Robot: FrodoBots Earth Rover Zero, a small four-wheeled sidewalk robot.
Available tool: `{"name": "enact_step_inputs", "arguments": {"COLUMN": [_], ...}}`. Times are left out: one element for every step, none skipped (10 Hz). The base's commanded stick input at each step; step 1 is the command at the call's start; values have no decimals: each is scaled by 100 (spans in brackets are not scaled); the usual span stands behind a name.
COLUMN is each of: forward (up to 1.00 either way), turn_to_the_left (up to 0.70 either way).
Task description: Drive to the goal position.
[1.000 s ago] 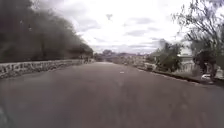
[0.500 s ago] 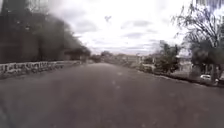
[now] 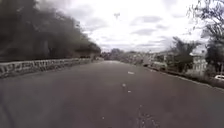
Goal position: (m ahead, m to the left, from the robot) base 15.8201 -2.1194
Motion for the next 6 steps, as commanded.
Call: {"name": "enact_step_inputs", "arguments": {"forward": [70,70,70,70,70,70], "turn_to_the_left": [0,0,0,0,0,0]}}
